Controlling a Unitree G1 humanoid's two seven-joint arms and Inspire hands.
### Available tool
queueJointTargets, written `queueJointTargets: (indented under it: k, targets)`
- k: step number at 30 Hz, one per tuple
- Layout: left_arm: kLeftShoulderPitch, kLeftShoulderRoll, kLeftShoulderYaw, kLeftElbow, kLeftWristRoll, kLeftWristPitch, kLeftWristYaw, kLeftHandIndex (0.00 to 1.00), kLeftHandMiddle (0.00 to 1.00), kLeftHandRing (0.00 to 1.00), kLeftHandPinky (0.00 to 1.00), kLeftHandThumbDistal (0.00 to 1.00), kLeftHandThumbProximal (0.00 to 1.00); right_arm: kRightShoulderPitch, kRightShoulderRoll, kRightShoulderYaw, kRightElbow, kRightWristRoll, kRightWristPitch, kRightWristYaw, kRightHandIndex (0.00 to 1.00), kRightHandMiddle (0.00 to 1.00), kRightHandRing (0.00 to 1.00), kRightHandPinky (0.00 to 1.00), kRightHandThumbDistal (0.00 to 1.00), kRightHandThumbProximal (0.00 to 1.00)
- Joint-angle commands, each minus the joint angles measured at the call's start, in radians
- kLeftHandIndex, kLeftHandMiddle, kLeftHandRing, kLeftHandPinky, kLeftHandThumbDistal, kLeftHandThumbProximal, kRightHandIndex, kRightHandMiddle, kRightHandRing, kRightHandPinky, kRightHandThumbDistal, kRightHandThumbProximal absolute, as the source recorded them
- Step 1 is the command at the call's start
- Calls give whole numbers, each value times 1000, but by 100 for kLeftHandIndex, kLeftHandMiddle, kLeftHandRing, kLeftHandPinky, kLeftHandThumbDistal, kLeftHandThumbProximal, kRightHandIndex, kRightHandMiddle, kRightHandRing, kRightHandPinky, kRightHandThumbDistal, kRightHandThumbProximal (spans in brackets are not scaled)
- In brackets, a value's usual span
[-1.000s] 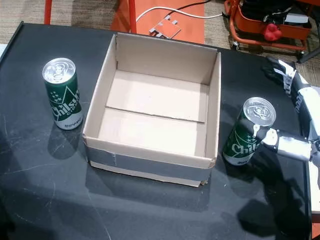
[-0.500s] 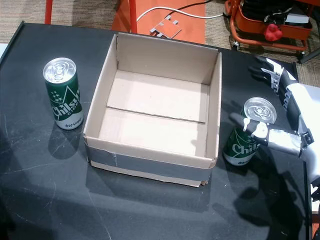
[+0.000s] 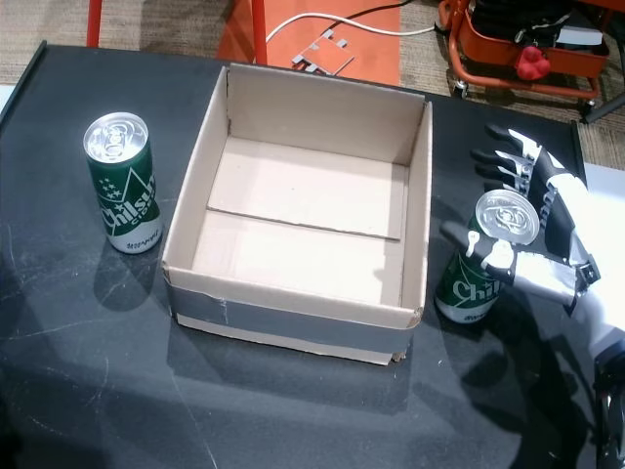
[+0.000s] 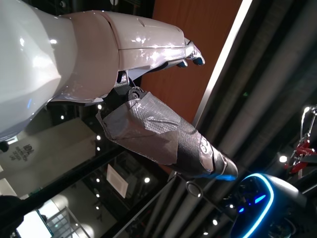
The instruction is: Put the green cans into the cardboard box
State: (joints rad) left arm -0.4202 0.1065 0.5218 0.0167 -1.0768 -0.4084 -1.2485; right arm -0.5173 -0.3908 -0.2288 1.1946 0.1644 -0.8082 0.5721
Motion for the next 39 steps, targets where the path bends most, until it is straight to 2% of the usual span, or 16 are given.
queueJointTargets:
  k: [1, 5, 11, 18, 20, 22, 25, 26, 35, 39]
  targets:
    - [5, 11, 4, -14, -3, 6, -9, 97, 99, 100, 100, 83, 43, -5, 4, -17, 20, 8, 26, -11, 84, 82, 80, 87, 100, 73]
    - [2, 15, 8, -10, -6, 7, -12, 97, 99, 100, 100, 82, 45, -3, 6, -26, 30, 0, 46, -33, 85, 82, 80, 87, 100, 75]
    - [10, 21, 10, -21, -15, 27, -6, 99, 99, 100, 100, 75, 42, 4, 6, -32, 42, -7, 70, -63, 85, 83, 81, 88, 100, 74]
    - [3, 19, 14, -20, -20, 30, -9, 98, 99, 100, 100, 77, 48, 12, 5, -29, 56, -19, 95, -99, 85, 84, 83, 88, 100, 73]
    - [6, 15, 14, -25, -20, 33, 2, 98, 98, 100, 100, 79, 47, 15, 8, -34, 59, -12, 106, -95, 87, 85, 83, 88, 100, 73]
    - [7, 12, 14, -28, -18, 31, 6, 98, 98, 100, 100, 77, 47, 17, 10, -37, 59, -8, 113, -91, 87, 85, 83, 88, 100, 73]
    - [5, 13, 12, -26, -17, 33, 1, 99, 99, 100, 100, 80, 49, 19, 8, -35, 59, -14, 111, -94, 88, 85, 83, 89, 100, 74]
    - [4, 11, 12, -25, -18, 33, 5, 98, 99, 100, 100, 83, 47, 21, 7, -31, 59, -21, 107, -100, 88, 84, 83, 88, 100, 75]
    - [-2, 12, 14, -18, -4, 12, 1, 99, 98, 100, 100, 76, 49, 21, 5, -20, 62, -43, 98, -120, 89, 84, 84, 89, 100, 75]
    - [-1, 10, 11, -19, -5, 14, 8, 98, 98, 100, 100, 78, 49, 19, 5, -22, 65, -43, 106, -124, 88, 85, 84, 89, 100, 75]
